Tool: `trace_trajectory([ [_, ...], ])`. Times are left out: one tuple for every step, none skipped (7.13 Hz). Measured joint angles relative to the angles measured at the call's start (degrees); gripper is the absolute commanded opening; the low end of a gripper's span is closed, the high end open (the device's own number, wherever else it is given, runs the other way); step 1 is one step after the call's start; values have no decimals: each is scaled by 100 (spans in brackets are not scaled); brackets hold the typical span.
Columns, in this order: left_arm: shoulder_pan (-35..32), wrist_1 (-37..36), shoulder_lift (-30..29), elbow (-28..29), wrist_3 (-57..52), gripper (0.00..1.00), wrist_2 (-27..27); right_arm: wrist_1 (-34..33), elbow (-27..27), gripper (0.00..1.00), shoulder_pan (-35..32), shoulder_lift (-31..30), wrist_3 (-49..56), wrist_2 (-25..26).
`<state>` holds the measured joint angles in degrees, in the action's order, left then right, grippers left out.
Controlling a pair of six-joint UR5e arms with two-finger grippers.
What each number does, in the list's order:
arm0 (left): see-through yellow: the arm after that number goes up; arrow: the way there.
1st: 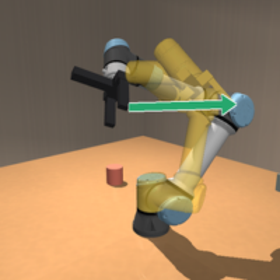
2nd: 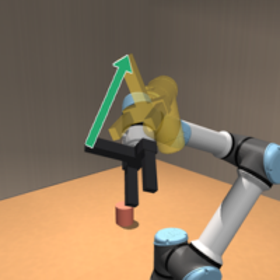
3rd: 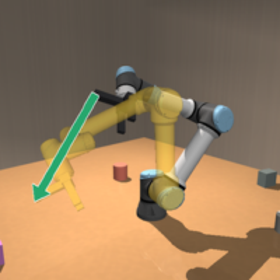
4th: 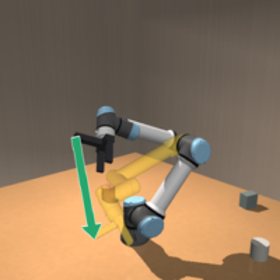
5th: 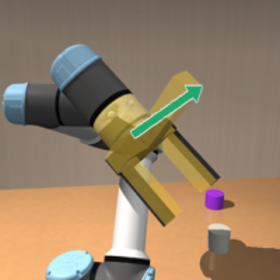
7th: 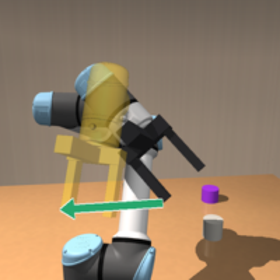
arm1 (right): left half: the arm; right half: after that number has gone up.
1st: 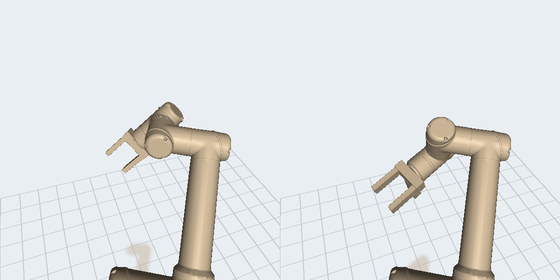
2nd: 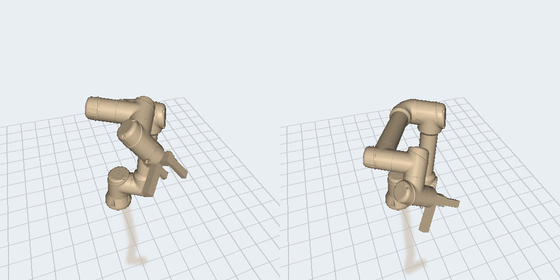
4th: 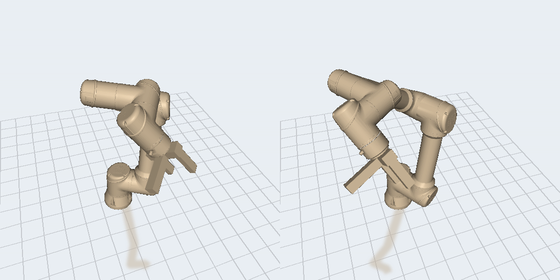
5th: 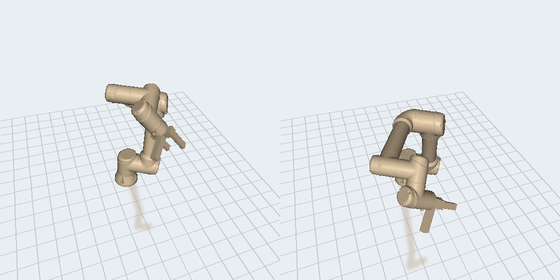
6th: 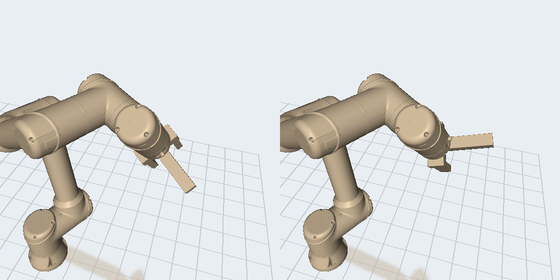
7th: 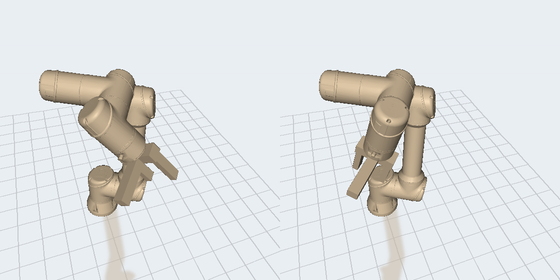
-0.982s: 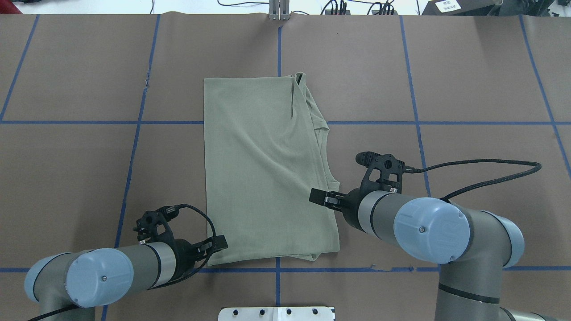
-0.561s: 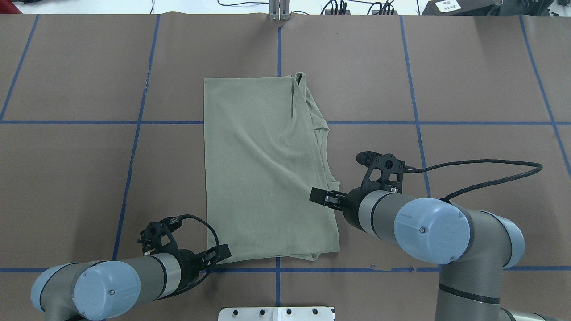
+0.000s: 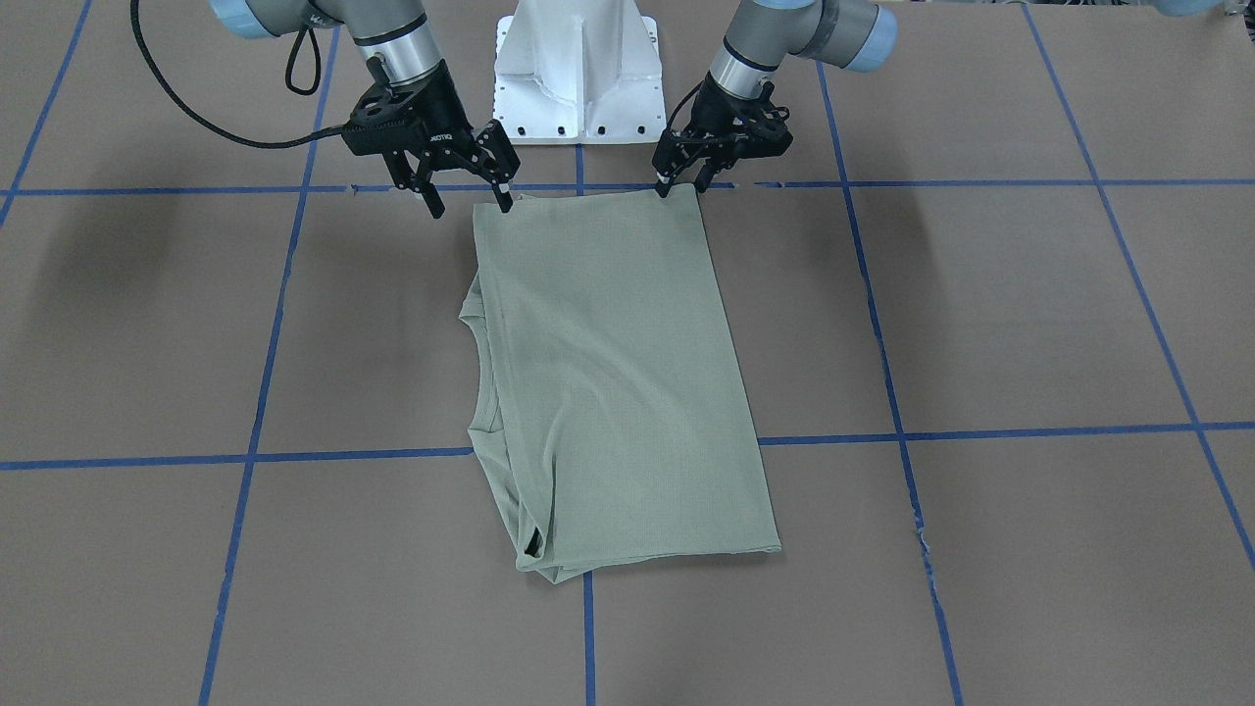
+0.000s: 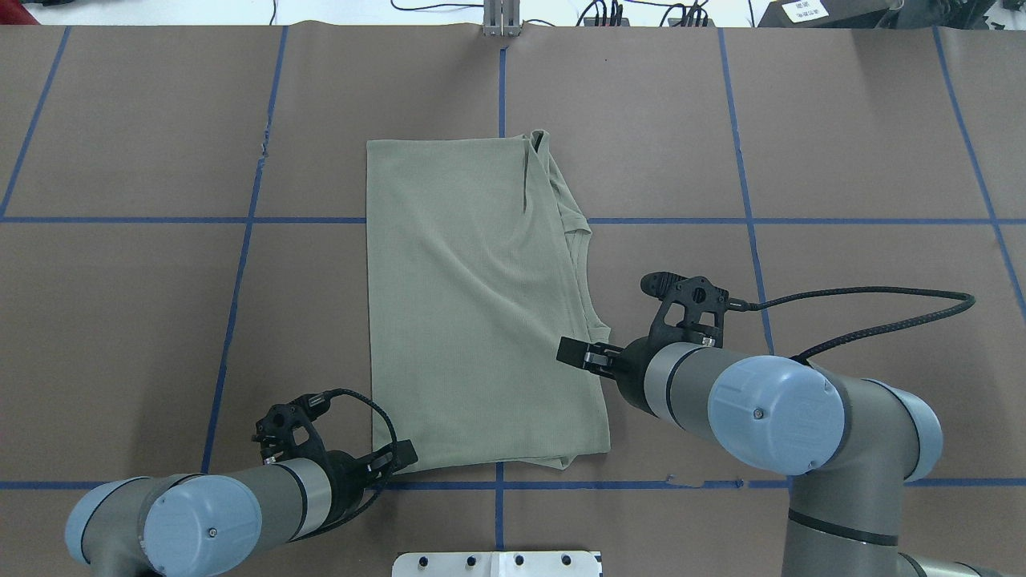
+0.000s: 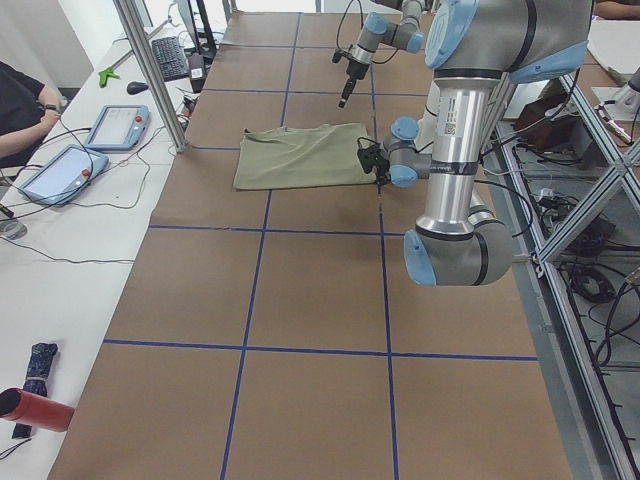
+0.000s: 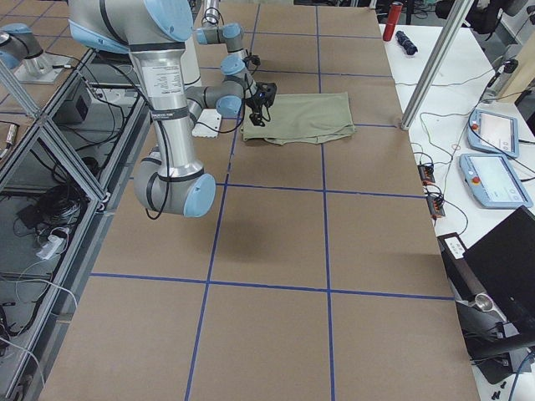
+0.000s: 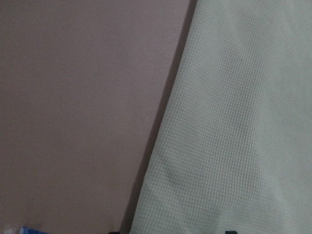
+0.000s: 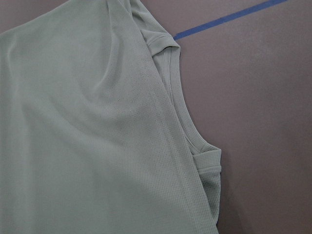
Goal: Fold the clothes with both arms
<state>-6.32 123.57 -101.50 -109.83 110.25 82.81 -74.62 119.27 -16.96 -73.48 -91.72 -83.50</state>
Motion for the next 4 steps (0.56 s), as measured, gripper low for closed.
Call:
trace_trajectory([
  [4,0,-23,21,4,71,-1,0,0,100,0,0,-2,0],
  [5,0,-55,27,5,50,-1,0,0,100,0,1,-3,0],
  [3,0,-87,30,12,28,-1,0,0,100,0,5,-4,0],
  [1,0,-110,31,24,0,-1,0,-3,100,3,7,-4,0],
])
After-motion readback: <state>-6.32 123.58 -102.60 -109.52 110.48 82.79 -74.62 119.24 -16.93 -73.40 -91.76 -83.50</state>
